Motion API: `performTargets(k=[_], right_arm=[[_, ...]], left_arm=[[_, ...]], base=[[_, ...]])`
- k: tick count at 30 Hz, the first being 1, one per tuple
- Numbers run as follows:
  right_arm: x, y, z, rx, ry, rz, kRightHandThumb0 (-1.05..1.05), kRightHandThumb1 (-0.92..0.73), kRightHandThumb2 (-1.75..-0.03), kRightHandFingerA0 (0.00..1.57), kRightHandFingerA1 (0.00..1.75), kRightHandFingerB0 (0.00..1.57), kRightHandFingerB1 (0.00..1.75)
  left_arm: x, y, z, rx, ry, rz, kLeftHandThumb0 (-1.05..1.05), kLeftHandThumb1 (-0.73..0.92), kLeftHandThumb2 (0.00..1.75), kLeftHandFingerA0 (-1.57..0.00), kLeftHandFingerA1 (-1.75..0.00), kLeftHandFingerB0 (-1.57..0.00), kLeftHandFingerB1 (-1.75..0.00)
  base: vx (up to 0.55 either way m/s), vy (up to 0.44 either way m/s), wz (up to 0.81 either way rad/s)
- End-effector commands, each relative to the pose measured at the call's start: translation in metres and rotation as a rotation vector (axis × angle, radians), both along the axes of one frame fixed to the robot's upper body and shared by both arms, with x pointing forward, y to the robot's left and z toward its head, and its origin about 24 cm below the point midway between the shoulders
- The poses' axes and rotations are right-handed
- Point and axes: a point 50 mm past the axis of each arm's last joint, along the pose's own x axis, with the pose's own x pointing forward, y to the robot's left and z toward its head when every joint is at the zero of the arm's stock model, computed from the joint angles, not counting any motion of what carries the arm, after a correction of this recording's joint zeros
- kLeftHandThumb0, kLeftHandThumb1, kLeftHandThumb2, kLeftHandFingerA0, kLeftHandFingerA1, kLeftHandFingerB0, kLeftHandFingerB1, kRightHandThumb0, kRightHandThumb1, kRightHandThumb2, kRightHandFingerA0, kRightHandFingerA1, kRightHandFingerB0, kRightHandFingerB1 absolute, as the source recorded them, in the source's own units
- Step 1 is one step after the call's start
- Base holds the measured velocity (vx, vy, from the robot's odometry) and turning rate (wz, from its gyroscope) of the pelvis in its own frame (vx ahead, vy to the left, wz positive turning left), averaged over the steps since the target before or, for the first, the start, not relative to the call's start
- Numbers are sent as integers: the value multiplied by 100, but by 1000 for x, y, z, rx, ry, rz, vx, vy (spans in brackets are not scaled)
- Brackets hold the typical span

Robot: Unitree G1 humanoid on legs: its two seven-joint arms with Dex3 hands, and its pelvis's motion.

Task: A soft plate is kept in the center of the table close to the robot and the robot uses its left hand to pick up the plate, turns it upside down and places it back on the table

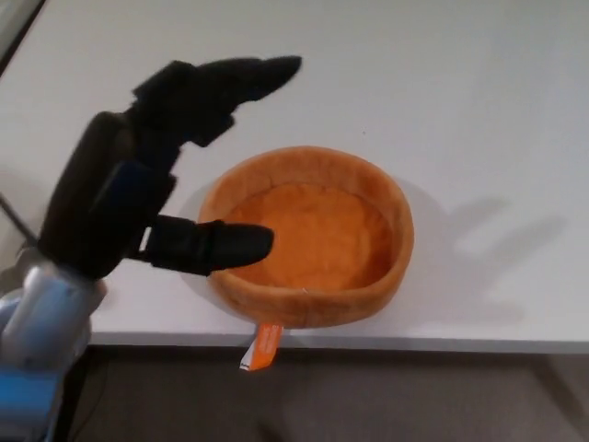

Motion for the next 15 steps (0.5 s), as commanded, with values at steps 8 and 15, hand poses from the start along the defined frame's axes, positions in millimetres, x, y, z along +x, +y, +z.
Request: performTargets(k=[8,15], right_arm=[[2,-9,5,-24,-7,8,-69,-84,-66,44,45,28,32],[6,-12,7,-31,-17,18,-70,-84,-66,42,45,27,31]], left_arm=[[50,-16,-60,454,259,197,-105,71,64,-33,-34,-33,-30],[56,-20,-83,516,324,222,-105,70,64,-35,-37,-35,-31]], base=[[0,0,0],[0,0,0]])
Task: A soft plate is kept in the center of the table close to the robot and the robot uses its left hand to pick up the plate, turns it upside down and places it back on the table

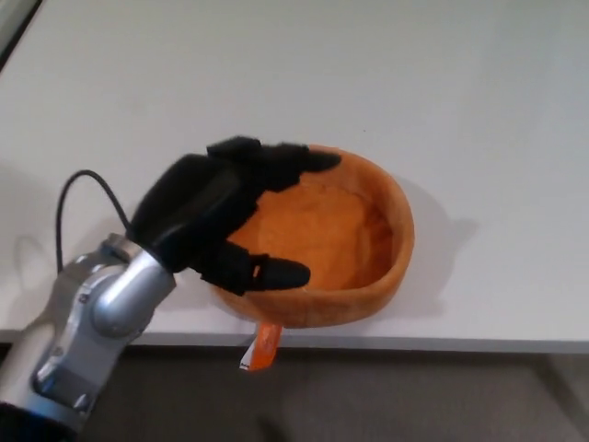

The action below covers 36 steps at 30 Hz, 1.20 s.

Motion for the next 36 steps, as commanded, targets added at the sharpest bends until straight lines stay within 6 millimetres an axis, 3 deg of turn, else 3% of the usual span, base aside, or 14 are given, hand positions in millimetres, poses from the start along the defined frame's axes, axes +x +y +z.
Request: performTargets(k=[1,2,6,18,19,20,24,25,27,29,30,33,34,36], right_arm=[[3,-10,5,-26,-13,9,-70,-84,-66,42,45,27,31],[3,-11,5,-30,-12,8,-70,-84,-66,43,44,28,32],[2,-10,4,-37,-9,15,-70,-85,-66,43,45,28,32],[5,-8,5,-33,-11,8,-60,-88,-67,44,45,29,32],[4,-8,5,-33,-11,9,-58,-88,-67,44,45,29,32],[3,-8,5,-24,-10,2,-58,-87,-66,45,46,31,32],[4,-9,5,-16,-13,-3,-59,-87,-66,44,46,31,32],[5,-8,5,-20,-15,5,-62,-87,-66,43,46,30,32],[4,-8,5,-21,-13,10,-61,-86,-66,43,47,29,32],[4,-8,6,-23,-15,15,-62,-87,-66,43,48,28,32],[5,-8,6,-23,-15,16,-63,-86,-66,44,47,29,32],[5,-9,5,-15,-12,5,-63,-85,-66,44,46,30,32],[6,-8,6,-25,-12,10,-64,-86,-66,44,46,29,32],[6,-8,6,-32,-20,13,-63,-86,-66,44,46,29,32]], left_arm=[[12,6,-24,170,52,132,-105,70,64,-35,-37,-35,-31],[11,6,-32,183,86,139,-105,53,97,-30,-42,-31,-38],[2,7,-55,222,142,148,-105,67,62,-36,-38,-35,-31],[-3,17,-84,492,161,116,-102,50,92,-36,-44,-35,-39],[-4,19,-85,500,166,113,-102,65,61,-40,-38,-38,-32],[-4,20,-87,525,173,114,-102,50,96,-36,-44,-28,-36],[-3,24,-91,622,162,114,-104,52,97,-35,-43,-28,-37],[-1,26,-90,721,148,128,-105,72,63,-38,-33,-34,-30],[-1,27,-91,799,125,123,-102,58,101,-32,-42,-28,-41],[0,27,-90,847,110,122,-103,74,65,-44,-34,-34,-31],[1,24,-88,885,71,121,-105,72,64,-70,-123,-52,-38],[4,19,-84,921,-22,128,-98,71,62,-77,-158,-66,-89],[4,15,-82,887,-51,139,-71,56,63,-95,-174,-82,-143],[5,14,-81,867,-88,144,-58,54,57,-98,-166,-85,-145]], base=[[0,0,0],[0,0,0],[0,0,0],[0,0,0],[0,0,0],[0,0,0],[0,0,0],[0,0,0],[0,0,0],[0,0,0],[0,0,0],[0,0,0],[0,0,0],[0,0,0]])
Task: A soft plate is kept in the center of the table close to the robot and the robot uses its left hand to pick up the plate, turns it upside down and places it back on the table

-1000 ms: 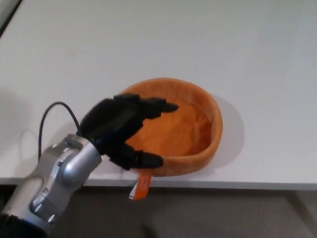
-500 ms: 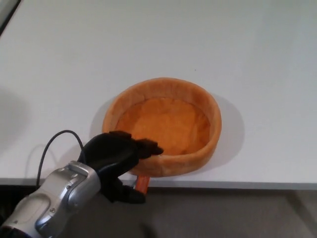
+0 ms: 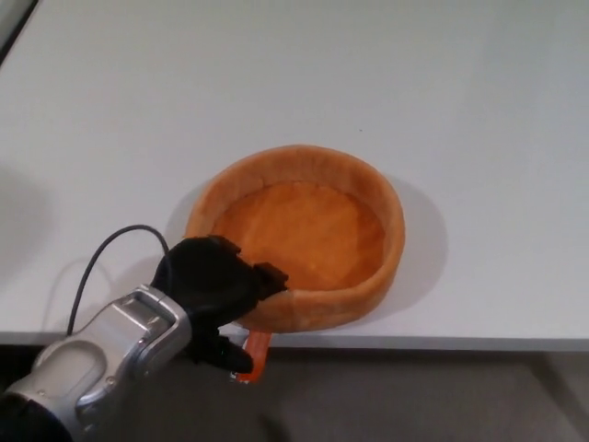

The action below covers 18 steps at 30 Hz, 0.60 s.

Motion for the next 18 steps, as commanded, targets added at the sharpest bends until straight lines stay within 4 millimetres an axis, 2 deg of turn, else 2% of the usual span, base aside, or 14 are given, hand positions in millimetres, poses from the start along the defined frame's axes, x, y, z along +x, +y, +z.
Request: performTargets(k=[1,2,3,5,6,8,9,10,11,13,14,18], right_arm=[[1,-4,2,0,4,-7,-63,-85,-66,44,46,30,33],[2,-4,3,-16,-1,-1,-63,-86,-66,44,46,28,32],[2,-4,3,-24,-3,3,-63,-86,-66,44,46,28,32],[2,-3,3,-24,-2,3,-64,-86,-66,44,46,28,32],[2,-3,3,-17,2,-1,-65,-86,-66,44,45,29,32],[2,-4,2,-11,5,-6,-65,-85,-66,45,45,29,32],[2,-4,3,-14,0,-3,-63,-86,-66,44,46,29,32],[2,-4,3,-16,-6,1,-63,-86,-66,44,46,29,32],[2,-4,3,-19,-4,1,-63,-86,-66,44,46,29,32],[2,-4,3,-14,-1,-2,-62,-86,-66,44,46,29,32],[3,-5,3,-19,0,-4,-64,-86,-66,44,45,29,32],[3,-4,3,-16,5,-4,-64,-86,-66,43,45,28,32]], left_arm=[[2,11,-6,173,-165,33,-40,48,58,-95,-172,-84,-148],[2,11,-5,162,-161,38,-39,49,91,-122,-139,-99,-125],[3,11,-4,140,-149,56,-31,80,69,-89,-175,-77,-153],[3,12,-4,105,-128,91,-33,83,71,-88,-175,-76,-151],[3,12,-4,109,-131,90,-30,44,86,-121,-138,-95,-119],[3,11,-4,136,-148,58,-27,43,84,-120,-137,-92,-117],[2,11,-4,135,-142,57,-19,59,57,-87,-171,-79,-122],[2,11,-5,134,-137,54,-19,59,57,-87,-171,-79,-122],[2,12,-5,99,-125,57,-16,55,57,-90,-167,-86,-105],[1,13,-6,83,-121,56,-17,55,57,-90,-167,-88,-100],[2,13,-5,94,-120,61,-16,58,57,-88,-170,-79,-121],[2,14,-5,93,-126,42,-14,57,56,-88,-173,-77,-124]], base=[[0,0,0],[0,0,0],[0,0,0],[0,0,0],[0,0,0],[0,0,0],[0,0,0],[0,0,0],[0,0,0],[0,0,0],[0,0,0],[0,0,0]])
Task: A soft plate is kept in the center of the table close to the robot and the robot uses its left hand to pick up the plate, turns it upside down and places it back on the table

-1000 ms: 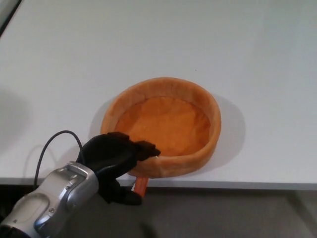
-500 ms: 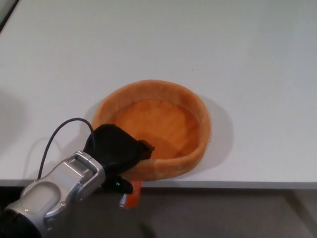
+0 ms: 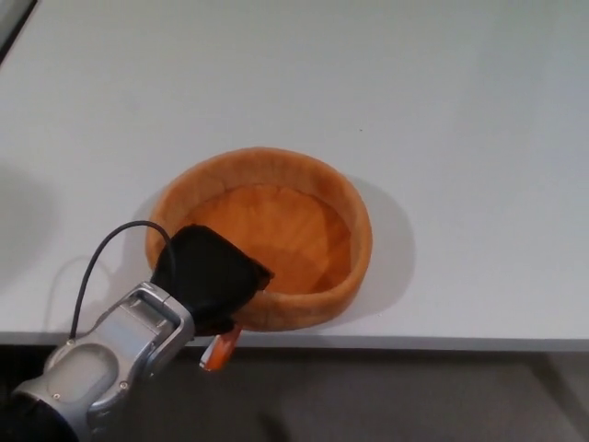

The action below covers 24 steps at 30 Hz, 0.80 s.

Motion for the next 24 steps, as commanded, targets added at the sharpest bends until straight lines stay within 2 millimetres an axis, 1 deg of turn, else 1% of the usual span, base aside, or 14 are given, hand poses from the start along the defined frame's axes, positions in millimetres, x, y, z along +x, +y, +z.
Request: performTargets(k=[1,2,3,6,8,9,12,13,14,15,17,22,23,24], right_arm=[[0,-5,3,-18,10,-1,-64,-86,-66,43,45,28,32],[0,-4,3,-22,9,-1,-65,-86,-66,44,45,28,32],[1,-4,3,-21,7,-2,-64,-86,-66,44,45,29,32],[1,-4,3,-20,5,-4,-64,-86,-66,44,45,28,32],[2,-5,3,-20,5,-5,-64,-86,-66,45,45,29,32],[1,-5,3,-21,6,-4,-64,-86,-66,45,45,29,32],[3,-5,4,-40,-3,2,-64,-87,-66,44,45,28,32],[3,-4,3,-30,7,4,-64,-87,-66,43,45,28,32],[3,-4,2,-31,6,6,-64,-87,-66,43,45,28,32],[3,-4,2,-32,5,8,-64,-87,-66,44,45,28,32],[3,-4,3,-32,5,5,-64,-87,-66,44,45,28,32],[4,-4,3,-34,6,2,-64,-87,-66,44,45,28,32],[4,-5,3,-36,7,3,-64,-87,-66,44,44,27,31],[4,-5,3,-39,9,5,-64,-87,-66,44,44,27,31]], left_arm=[[0,10,-4,2,6,22,-13,58,56,-86,-175,-75,-129],[-2,5,-2,-95,74,43,-19,62,57,-85,-175,-74,-122],[-2,3,-2,-134,99,42,-23,61,57,-83,-175,-69,-141],[-4,-6,0,-210,144,22,-22,62,57,-82,-175,-67,-146],[-9,-18,2,-274,196,-26,-21,63,57,-78,-175,-60,-164],[-12,-26,2,-295,215,-66,-21,63,57,-78,-175,-60,-164],[-16,-40,4,-277,235,-116,-26,65,58,-78,-175,-64,-158],[-20,-51,4,-284,267,-130,-34,47,85,-111,-137,-89,-121],[-22,-55,4,-284,268,-139,-32,46,85,-111,-136,-89,-120],[-23,-58,4,-287,266,-151,-24,65,57,-79,-175,-68,-154],[-25,-66,6,-302,273,-172,-24,66,58,-80,-175,-66,-159],[-29,-84,12,-351,294,-221,-23,64,57,-79,-175,-69,-158],[-31,-86,12,-365,304,-227,-22,63,56,-83,-175,-68,-166],[-33,-90,14,-386,317,-235,-22,63,56,-83,-175,-68,-166]], base=[[0,0,0],[0,0,0],[0,0,0],[0,0,0],[0,0,0],[0,0,0],[0,0,0],[0,0,0],[0,0,0],[0,0,0],[0,0,0],[0,0,0],[0,0,0],[0,0,0]])
